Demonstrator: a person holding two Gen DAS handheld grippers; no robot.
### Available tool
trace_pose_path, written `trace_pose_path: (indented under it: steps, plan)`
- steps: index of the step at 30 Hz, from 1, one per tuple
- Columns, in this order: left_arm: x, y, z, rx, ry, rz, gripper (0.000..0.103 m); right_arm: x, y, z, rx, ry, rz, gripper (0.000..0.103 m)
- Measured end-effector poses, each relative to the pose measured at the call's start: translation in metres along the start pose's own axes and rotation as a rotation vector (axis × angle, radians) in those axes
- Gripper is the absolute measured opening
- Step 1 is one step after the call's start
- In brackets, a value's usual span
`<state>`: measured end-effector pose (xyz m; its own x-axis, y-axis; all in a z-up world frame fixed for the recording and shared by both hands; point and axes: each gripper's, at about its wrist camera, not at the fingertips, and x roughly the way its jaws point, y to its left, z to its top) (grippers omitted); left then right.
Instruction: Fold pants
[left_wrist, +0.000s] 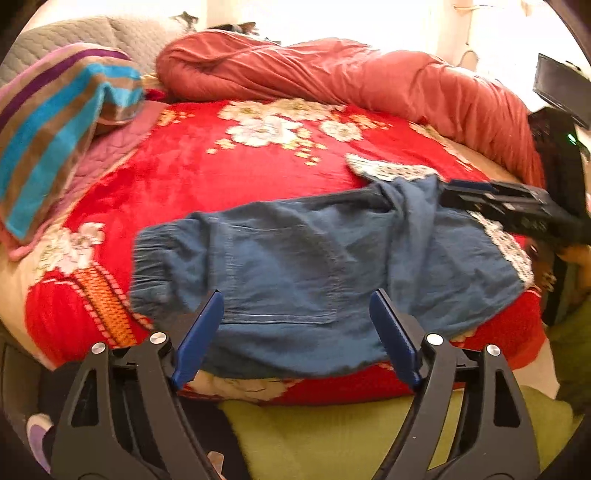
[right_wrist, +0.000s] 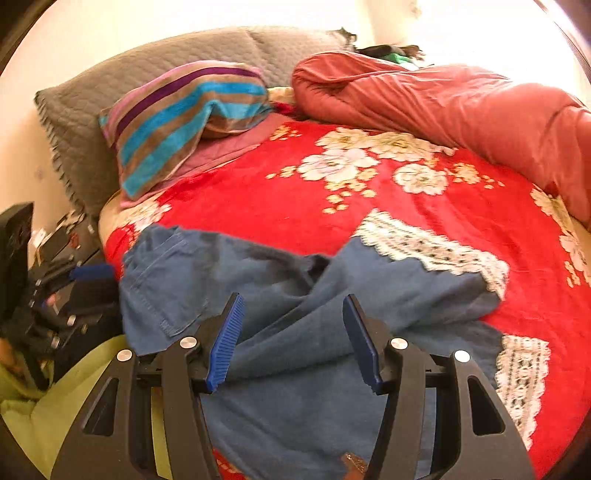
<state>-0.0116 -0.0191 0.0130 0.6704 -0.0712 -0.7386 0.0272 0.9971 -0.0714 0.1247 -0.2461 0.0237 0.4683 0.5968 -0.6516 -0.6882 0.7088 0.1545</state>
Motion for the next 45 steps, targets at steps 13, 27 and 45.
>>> trace_pose_path:
  steps: [13, 27, 45]
  plan:
    - [0.055, -0.048, 0.017, 0.024, 0.153, -0.207, 0.065, 0.083, -0.035, 0.061, 0.019, 0.127, -0.111, 0.054]
    - [0.1, -0.06, 0.016, 0.038, 0.227, -0.243, 0.063, 0.176, -0.06, 0.079, 0.026, 0.258, -0.277, 0.033]
    - [0.085, -0.056, 0.025, 0.001, 0.182, -0.257, 0.065, -0.016, -0.122, 0.036, 0.3, -0.055, -0.206, 0.008]
